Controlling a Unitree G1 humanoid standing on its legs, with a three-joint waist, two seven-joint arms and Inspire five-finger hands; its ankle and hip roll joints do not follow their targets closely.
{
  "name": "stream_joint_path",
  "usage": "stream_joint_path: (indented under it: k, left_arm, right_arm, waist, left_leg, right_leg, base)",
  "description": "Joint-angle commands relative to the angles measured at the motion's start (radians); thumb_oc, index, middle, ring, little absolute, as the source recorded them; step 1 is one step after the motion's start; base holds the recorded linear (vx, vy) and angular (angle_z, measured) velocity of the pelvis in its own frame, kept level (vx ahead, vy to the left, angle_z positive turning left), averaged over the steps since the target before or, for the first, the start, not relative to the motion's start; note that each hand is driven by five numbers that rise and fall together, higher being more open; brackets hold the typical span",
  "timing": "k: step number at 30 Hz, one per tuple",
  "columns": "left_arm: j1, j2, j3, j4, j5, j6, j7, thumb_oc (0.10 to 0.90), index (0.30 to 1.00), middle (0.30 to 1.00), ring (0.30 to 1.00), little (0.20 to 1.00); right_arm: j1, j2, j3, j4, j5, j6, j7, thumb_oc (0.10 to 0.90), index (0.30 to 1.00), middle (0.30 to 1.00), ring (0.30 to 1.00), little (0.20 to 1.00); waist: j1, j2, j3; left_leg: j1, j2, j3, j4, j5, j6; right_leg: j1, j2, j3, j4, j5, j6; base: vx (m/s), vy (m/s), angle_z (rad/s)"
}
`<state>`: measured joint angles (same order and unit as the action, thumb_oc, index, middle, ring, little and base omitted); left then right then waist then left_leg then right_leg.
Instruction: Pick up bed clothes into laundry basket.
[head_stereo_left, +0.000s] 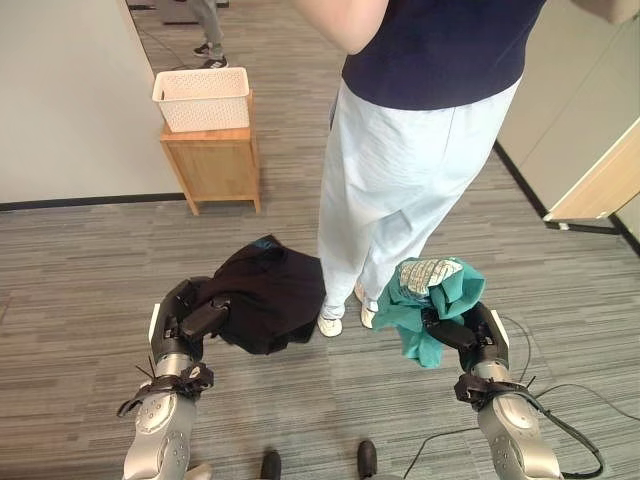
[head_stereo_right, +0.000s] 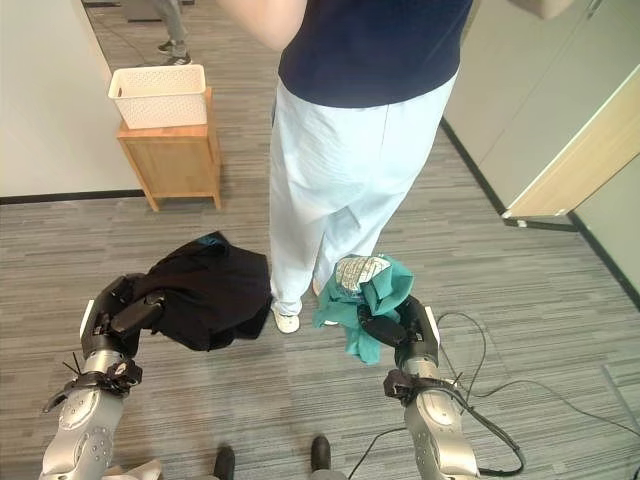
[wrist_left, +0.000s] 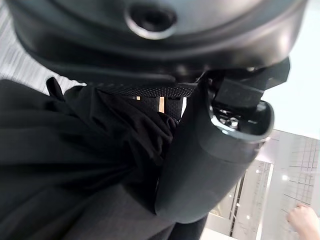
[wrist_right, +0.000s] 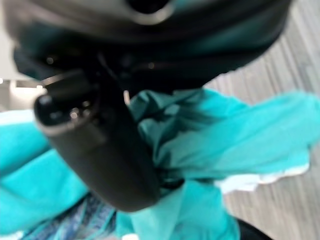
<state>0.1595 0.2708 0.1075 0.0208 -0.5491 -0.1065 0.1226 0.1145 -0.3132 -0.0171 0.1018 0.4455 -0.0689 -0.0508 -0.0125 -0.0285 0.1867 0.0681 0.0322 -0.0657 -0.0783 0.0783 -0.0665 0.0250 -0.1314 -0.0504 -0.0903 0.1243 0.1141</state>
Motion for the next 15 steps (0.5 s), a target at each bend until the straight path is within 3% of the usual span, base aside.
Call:
stream_joint_path:
  k: [1, 3, 4, 9, 15]
  left_arm:
    - [-0.049, 0.028, 0.062, -0.081, 0.003, -0.124, 0.005, 0.4, 0.3, 0.3, 0.3, 0.3]
    - [-0.028, 0.028, 0.063, -0.081, 0.022, -0.121, 0.001, 0.4, 0.3, 0.3, 0.3, 0.3]
    - [-0.2, 0.09, -0.096, 0.034, 0.138, -0.06, 0.016, 0.4, 0.3, 0.3, 0.3, 0.3]
    - [-0.229, 0.113, -0.105, 0.027, 0.17, -0.038, 0.009, 0.4, 0.3, 0.3, 0.3, 0.3]
    - [-0.287, 0.176, -0.052, -0.01, 0.199, -0.049, 0.051, 0.4, 0.3, 0.3, 0.3, 0.3]
  right_arm:
    - [-0.087, -0.04, -0.076, -0.131, -0.002, -0.107, 0.01, 0.4, 0.3, 0.3, 0.3, 0.3]
    - [-0.08, -0.031, -0.078, -0.129, -0.003, -0.108, 0.015, 0.4, 0.3, 0.3, 0.3, 0.3]
    - [-0.108, -0.007, -0.026, -0.055, 0.124, -0.091, -0.025, 0.4, 0.3, 0.3, 0.3, 0.3]
    - [-0.146, -0.014, -0.016, -0.059, 0.141, -0.084, -0.024, 0.4, 0.3, 0.3, 0.3, 0.3]
    - [-0.231, -0.1, 0.007, -0.101, 0.113, -0.062, -0.017, 0.4, 0.3, 0.3, 0.3, 0.3]
  waist:
    - [0.014, -0.002, -0.075]
    - [0.016, 0.0, -0.081]
    - [0.049, -0.022, -0.016]
    - [0.052, -0.017, -0.063]
    - [0.06, -0.02, -0.084]
  left_leg:
    - [-0.017, -0.015, 0.04, 0.018, -0.072, 0.025]
    - [-0.005, -0.014, 0.04, 0.008, -0.073, 0.027]
    - [-0.068, -0.014, 0.041, 0.084, -0.14, 0.043]
    - [-0.023, -0.012, 0.022, 0.08, -0.154, 0.044]
    - [-0.004, -0.01, -0.007, 0.071, -0.155, 0.043]
  right_leg:
    - [0.004, 0.061, -0.003, 0.046, -0.118, -0.01]
    - [0.016, 0.061, -0.004, 0.039, -0.118, -0.011]
    - [-0.054, 0.001, 0.014, 0.144, -0.174, 0.021]
    - [0.0, 0.004, 0.005, 0.122, -0.193, 0.007]
    - [0.016, 0.009, 0.018, 0.129, -0.204, 0.0]
  base:
    - [0.03, -0.015, 0.03]
    - [0.04, -0.01, 0.04]
    - [0.04, -0.038, 0.0]
    - [0.06, -0.032, 0.02]
    - [0.08, -0.035, 0.02]
